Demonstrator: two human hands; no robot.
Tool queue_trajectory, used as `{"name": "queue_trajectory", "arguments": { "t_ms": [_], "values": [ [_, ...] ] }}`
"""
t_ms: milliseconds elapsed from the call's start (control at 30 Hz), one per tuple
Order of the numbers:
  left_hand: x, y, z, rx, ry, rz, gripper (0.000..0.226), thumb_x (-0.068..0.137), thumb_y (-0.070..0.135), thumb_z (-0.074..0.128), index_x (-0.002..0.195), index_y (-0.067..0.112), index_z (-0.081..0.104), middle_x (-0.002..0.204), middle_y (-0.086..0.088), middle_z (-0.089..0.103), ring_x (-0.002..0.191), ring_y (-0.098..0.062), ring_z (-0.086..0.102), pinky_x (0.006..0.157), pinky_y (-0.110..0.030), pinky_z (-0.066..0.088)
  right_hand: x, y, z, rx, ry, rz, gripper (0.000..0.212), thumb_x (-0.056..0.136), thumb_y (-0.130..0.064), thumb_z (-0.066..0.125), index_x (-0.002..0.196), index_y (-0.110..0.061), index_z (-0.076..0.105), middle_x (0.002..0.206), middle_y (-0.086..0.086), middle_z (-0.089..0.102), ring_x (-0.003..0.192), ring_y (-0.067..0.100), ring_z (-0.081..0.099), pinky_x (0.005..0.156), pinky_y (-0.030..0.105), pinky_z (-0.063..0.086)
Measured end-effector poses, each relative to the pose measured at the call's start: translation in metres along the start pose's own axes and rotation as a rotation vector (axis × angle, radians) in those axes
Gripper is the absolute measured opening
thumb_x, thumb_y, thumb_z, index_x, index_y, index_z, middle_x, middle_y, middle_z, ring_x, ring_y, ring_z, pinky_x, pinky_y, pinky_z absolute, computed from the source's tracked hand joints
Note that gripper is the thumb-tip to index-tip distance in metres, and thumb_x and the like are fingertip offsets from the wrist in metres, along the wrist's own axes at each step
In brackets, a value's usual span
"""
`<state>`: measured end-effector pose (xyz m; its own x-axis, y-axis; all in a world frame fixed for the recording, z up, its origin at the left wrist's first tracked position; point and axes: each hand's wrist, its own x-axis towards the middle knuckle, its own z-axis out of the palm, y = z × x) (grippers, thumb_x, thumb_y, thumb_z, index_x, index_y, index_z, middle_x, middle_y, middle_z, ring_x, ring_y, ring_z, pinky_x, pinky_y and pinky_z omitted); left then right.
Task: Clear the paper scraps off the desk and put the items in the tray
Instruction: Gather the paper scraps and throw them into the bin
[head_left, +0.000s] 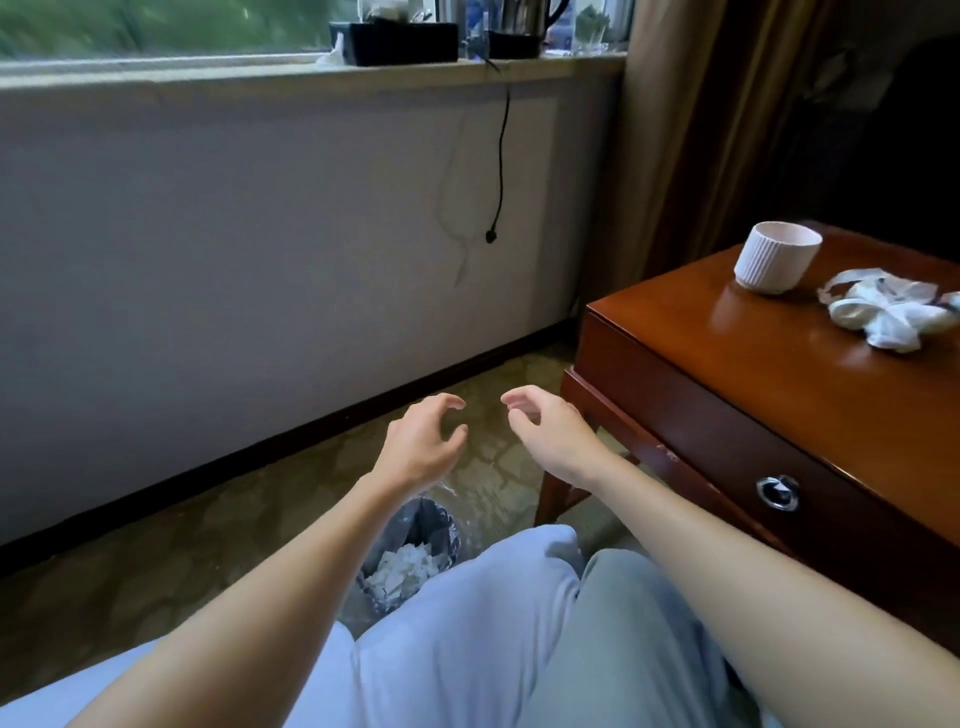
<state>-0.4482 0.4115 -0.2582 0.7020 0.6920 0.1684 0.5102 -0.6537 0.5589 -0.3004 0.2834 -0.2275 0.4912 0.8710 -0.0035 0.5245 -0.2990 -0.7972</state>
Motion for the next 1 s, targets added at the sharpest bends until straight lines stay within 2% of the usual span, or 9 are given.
{"name": "queue_trajectory", "arguments": {
  "t_ms": [167, 300, 467, 600, 767, 867, 1000],
  "values": [
    [0.004, 0.049, -0.002, 0.019, 0.004, 0.099, 0.035, 0.095, 0.033, 0.053, 0.129, 0.027, 0.054, 0.135, 0.008, 0.057, 0.127, -0.013, 0.049, 0.108, -0.042, 0.037, -0.025, -0.004, -0.051, -0.108, 0.075, -0.062, 0.033, 0.100, -0.025, 0.048, 0.131, -0.025, 0.057, 0.131, -0.007, 0.059, 0.124, 0.009, 0.051, 0.107, 0.030, 0.041],
    [0.009, 0.085, -0.006, 0.027, 0.020, 0.189, 0.034, 0.095, 0.033, 0.053, 0.128, 0.027, 0.055, 0.133, 0.009, 0.058, 0.126, -0.012, 0.050, 0.107, -0.042, 0.037, -0.050, -0.009, -0.090, -0.122, 0.124, -0.080, 0.034, 0.101, -0.025, 0.048, 0.134, -0.027, 0.055, 0.134, -0.010, 0.056, 0.124, 0.006, 0.050, 0.103, 0.024, 0.041],
    [0.014, 0.132, -0.008, 0.014, 0.024, 0.277, 0.033, 0.093, 0.032, 0.053, 0.126, 0.027, 0.057, 0.129, 0.008, 0.060, 0.122, -0.014, 0.053, 0.105, -0.045, 0.040, -0.077, -0.007, -0.138, -0.201, 0.226, -0.072, 0.032, 0.101, -0.027, 0.048, 0.133, -0.029, 0.054, 0.136, -0.010, 0.056, 0.126, 0.009, 0.050, 0.107, 0.028, 0.041],
    [0.018, 0.167, -0.005, -0.001, 0.021, 0.348, 0.033, 0.092, 0.031, 0.054, 0.124, 0.028, 0.058, 0.125, 0.009, 0.060, 0.114, -0.012, 0.056, 0.103, -0.045, 0.041, -0.095, 0.002, -0.176, -0.214, 0.305, -0.033, 0.031, 0.100, -0.026, 0.049, 0.131, -0.029, 0.055, 0.135, -0.008, 0.057, 0.125, 0.012, 0.051, 0.102, 0.025, 0.041],
    [0.021, 0.213, 0.010, 0.013, -0.007, 0.415, 0.037, 0.092, 0.032, 0.051, 0.128, 0.026, 0.055, 0.133, 0.007, 0.057, 0.125, -0.015, 0.049, 0.106, -0.045, 0.037, -0.118, 0.021, -0.219, -0.240, 0.374, 0.042, 0.031, 0.100, -0.026, 0.049, 0.131, -0.030, 0.055, 0.135, -0.009, 0.056, 0.125, 0.010, 0.049, 0.102, 0.024, 0.033],
    [0.025, 0.238, 0.023, 0.017, -0.027, 0.463, 0.037, 0.091, 0.033, 0.050, 0.127, 0.028, 0.054, 0.135, 0.008, 0.055, 0.126, -0.015, 0.048, 0.106, -0.045, 0.036, -0.127, 0.035, -0.239, -0.247, 0.416, 0.067, 0.030, 0.099, -0.027, 0.049, 0.128, -0.032, 0.055, 0.133, -0.008, 0.057, 0.127, 0.012, 0.049, 0.109, 0.034, 0.038],
    [0.032, 0.270, 0.043, 0.058, -0.080, 0.510, 0.039, 0.093, 0.035, 0.049, 0.131, 0.028, 0.051, 0.138, 0.007, 0.053, 0.128, -0.017, 0.046, 0.108, -0.045, 0.033, -0.138, 0.054, -0.260, -0.242, 0.450, 0.093, 0.032, 0.099, -0.024, 0.050, 0.130, -0.027, 0.056, 0.135, -0.005, 0.057, 0.126, 0.011, 0.051, 0.105, 0.030, 0.042]
  ]
}}
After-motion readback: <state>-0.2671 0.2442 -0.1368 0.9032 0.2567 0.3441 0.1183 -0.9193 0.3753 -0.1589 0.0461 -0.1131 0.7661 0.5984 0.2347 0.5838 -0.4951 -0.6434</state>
